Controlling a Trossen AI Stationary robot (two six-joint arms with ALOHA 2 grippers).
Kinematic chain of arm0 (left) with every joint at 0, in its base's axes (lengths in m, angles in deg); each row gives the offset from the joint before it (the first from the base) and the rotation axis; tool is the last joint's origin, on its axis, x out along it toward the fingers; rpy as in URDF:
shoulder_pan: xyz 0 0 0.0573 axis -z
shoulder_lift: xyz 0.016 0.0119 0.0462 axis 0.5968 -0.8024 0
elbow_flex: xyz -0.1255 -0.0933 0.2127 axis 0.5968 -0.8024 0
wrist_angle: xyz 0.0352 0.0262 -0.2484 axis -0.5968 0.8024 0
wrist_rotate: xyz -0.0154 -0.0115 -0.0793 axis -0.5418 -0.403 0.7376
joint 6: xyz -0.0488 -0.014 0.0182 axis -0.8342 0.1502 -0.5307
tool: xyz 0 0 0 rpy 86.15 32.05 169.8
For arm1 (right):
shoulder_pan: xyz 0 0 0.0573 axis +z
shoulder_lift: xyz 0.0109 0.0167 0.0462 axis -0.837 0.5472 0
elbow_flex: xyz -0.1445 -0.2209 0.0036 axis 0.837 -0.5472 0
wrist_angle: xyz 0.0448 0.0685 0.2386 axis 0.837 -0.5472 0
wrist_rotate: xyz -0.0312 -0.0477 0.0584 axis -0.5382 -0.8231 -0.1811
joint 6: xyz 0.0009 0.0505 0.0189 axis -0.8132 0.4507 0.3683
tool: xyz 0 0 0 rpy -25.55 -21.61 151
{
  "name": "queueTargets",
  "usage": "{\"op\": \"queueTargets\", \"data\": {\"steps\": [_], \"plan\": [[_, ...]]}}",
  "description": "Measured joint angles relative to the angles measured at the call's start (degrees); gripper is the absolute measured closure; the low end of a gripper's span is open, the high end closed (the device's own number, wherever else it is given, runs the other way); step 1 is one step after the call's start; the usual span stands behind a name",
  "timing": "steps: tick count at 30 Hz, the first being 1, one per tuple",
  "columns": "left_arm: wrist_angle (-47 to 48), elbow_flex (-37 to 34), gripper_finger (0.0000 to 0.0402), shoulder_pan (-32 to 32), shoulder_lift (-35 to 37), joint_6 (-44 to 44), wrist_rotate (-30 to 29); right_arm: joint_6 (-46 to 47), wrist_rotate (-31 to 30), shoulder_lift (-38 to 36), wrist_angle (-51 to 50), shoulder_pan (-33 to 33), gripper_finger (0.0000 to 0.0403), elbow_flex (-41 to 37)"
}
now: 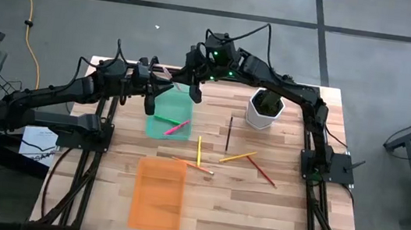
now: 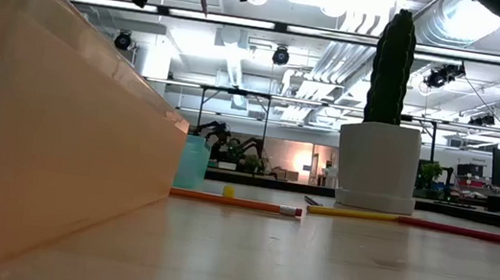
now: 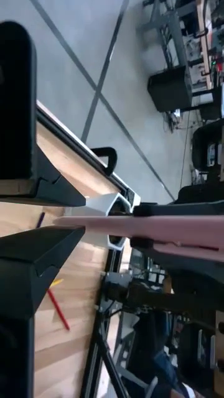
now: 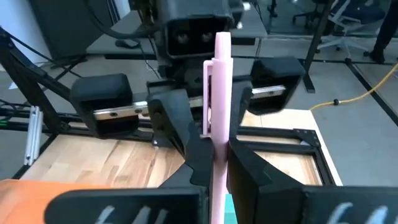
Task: Sort pens & pencils
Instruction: Put the pink pen into the green bin
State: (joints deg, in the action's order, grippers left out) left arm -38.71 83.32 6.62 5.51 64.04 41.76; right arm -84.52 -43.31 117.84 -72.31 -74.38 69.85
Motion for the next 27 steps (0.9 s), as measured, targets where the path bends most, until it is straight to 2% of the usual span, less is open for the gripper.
{"op": "queueTargets", "data": {"steps": [6,27], "plan": [[-2.1,0.0,0.0355,0.0,0.0,-1.1,1.5,1.1,2.0,0.0,1.1,0.0,0.0386,0.0],[-2.6,0.0,0.0355,0.0,0.0,-1.6,4.3,1.1,2.9,0.0,1.2,0.0,0.0386,0.0]]}}
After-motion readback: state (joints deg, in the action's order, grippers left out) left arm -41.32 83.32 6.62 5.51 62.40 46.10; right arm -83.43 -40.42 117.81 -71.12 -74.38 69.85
